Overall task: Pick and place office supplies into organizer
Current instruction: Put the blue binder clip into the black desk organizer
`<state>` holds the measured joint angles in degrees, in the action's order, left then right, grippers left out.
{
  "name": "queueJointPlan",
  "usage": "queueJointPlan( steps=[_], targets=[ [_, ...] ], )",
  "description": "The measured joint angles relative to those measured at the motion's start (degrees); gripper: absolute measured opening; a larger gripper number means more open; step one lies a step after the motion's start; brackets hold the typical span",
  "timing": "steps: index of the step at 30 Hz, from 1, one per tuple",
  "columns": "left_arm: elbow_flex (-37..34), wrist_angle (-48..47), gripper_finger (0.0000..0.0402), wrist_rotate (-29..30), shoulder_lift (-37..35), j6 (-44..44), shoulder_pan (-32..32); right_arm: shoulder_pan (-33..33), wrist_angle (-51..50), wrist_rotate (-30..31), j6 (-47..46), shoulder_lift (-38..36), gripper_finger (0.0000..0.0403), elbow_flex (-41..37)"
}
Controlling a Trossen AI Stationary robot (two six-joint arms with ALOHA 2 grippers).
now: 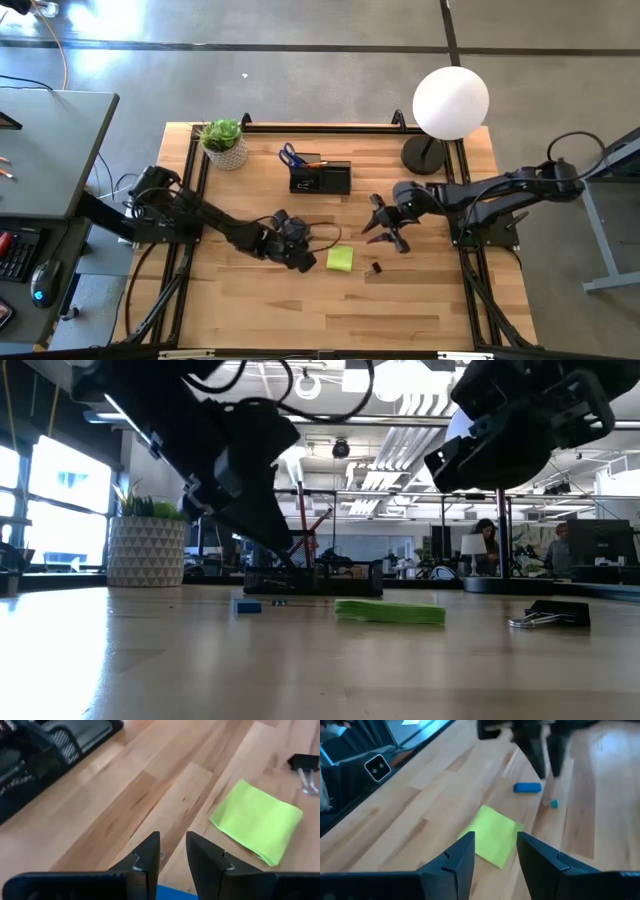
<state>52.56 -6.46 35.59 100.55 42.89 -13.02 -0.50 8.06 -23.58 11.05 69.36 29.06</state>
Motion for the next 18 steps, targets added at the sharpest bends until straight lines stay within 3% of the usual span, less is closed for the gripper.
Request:
queueJointPlan(
  steps=[6,10,18],
  targets=[
    [0.0,-2.3,0.0085,-4.6,0.1,-1.9,3.3,3.3,0.7,1.0,0.0,0.5,0.0140,0.0],
    [0.0,-4.5,0.0085,-8.2,0.1,1.5,5.5,4.3,0.5,1.1,0.1,0.7,0.0140,0.0],
    [0.0,-2.3,0.0085,-10.6,1.3,-0.8,5.6,4.4,3.6,1.3,0.9,0.6,0.0140,-1.8]
  ],
)
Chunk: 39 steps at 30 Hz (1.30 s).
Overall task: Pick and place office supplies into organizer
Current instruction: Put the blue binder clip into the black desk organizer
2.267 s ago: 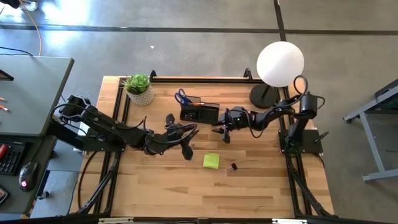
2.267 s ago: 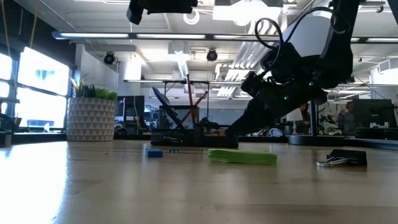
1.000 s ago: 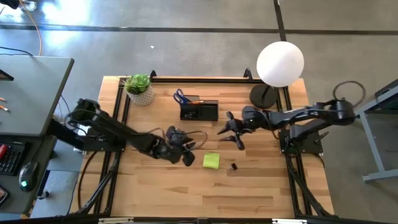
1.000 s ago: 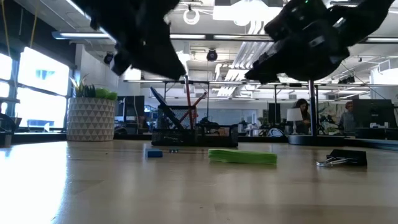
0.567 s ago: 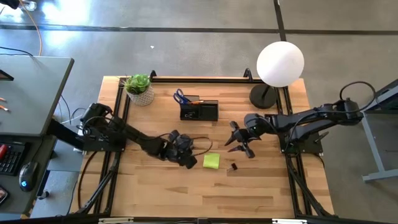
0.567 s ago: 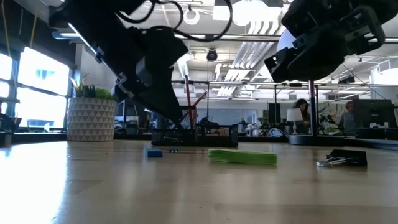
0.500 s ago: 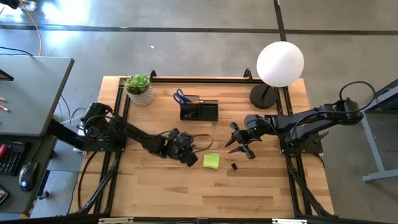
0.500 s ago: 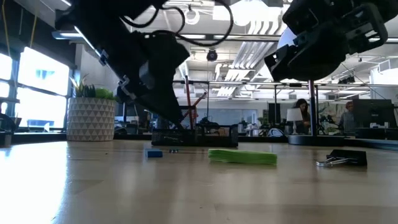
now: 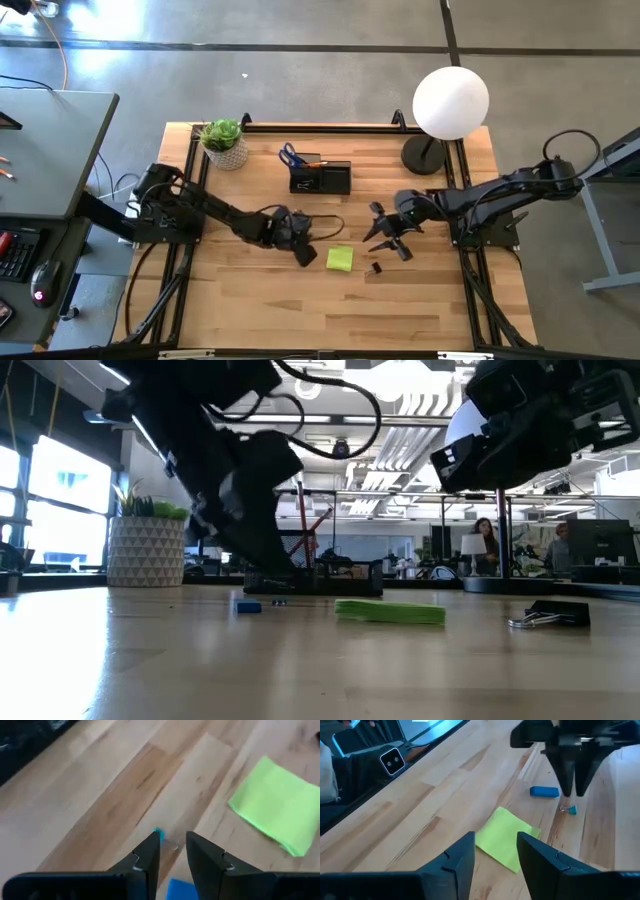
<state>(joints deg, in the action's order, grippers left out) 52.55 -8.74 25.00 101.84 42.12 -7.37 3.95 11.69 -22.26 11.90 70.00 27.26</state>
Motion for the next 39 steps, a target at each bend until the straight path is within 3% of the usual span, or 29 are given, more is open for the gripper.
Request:
queueJointPlan(
  steps=[9,23,27,32,39],
  targets=[
    [0.1,3.6,0.0085,-0.2,5.4,-1.6,0.3,-0.2,11.6,1.8,-3.1,0.0,0.0140,-7.4],
    [0.1,3.6,0.0085,0.3,5.6,-1.2,0.3,-0.6,12.7,2.3,-3.0,0.0,0.0140,-7.7],
    [0.0,3.4,0.0065,1.4,5.7,-0.4,0.2,-0.6,12.8,2.4,-3.0,0.0,0.0140,-7.7],
    [0.1,3.2,0.0011,2.0,5.7,-1.1,0.2,-0.6,12.8,3.6,-2.9,0.0,0.0140,-7.7],
    [0.0,3.2,0.0015,2.6,5.7,-1.3,0.2,-0.6,12.8,5.4,-2.9,0.0,0.0140,-7.7]
  ],
)
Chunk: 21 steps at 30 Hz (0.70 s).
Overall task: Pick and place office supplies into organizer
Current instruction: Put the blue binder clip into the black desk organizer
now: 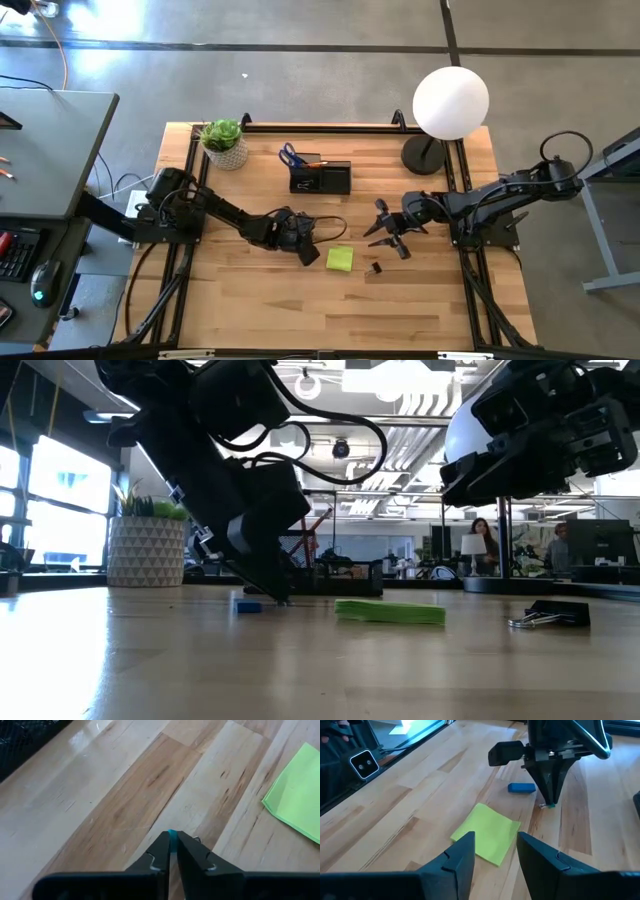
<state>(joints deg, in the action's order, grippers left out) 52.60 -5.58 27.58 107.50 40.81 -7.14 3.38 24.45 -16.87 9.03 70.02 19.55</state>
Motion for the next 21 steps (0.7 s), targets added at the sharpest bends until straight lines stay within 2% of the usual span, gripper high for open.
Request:
queueJointPlan(
  steps=[3,13,21],
  targets=[
    [0.0,0.0,0.0003,0.2,0.0,0.0,0.0,0.0,0.0,0.0,0.0,0.0,0.0140,0.0],
    [0.0,-0.1,0.0001,0.1,-0.2,-0.1,0.0,0.0,0.2,0.2,0.3,0.0,0.0140,0.0],
    [-0.2,-1.0,0.0000,1.3,-4.3,-1.9,0.0,-0.7,0.2,0.4,0.4,0.0,0.0140,0.0]
  ],
)
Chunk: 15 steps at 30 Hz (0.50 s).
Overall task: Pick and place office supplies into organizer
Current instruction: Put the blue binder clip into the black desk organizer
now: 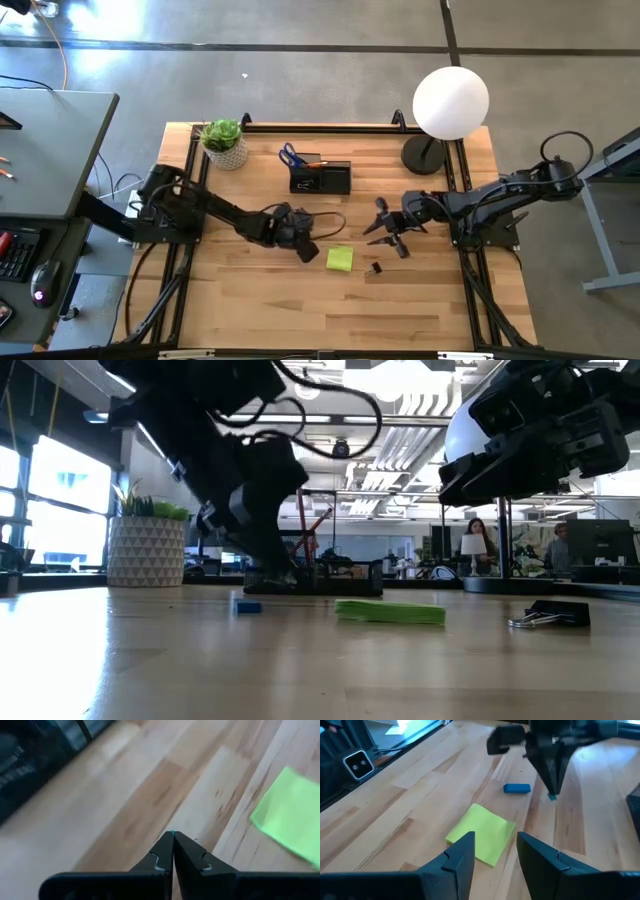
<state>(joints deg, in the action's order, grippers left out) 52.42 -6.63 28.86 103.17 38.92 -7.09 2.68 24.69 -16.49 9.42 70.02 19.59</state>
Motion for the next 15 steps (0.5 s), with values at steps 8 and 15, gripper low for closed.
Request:
queueJointPlan(
  steps=[8,15],
  targets=[
    [0.1,-4.9,0.0000,6.5,-6.4,-3.3,0.8,-1.2,0.0,-0.2,-0.2,0.0,0.0140,0.0],
    [0.1,-10.2,0.0000,16.8,-8.8,-5.4,7.5,-1.2,1.2,-0.2,-0.3,0.0,0.0140,0.0]
  ],
)
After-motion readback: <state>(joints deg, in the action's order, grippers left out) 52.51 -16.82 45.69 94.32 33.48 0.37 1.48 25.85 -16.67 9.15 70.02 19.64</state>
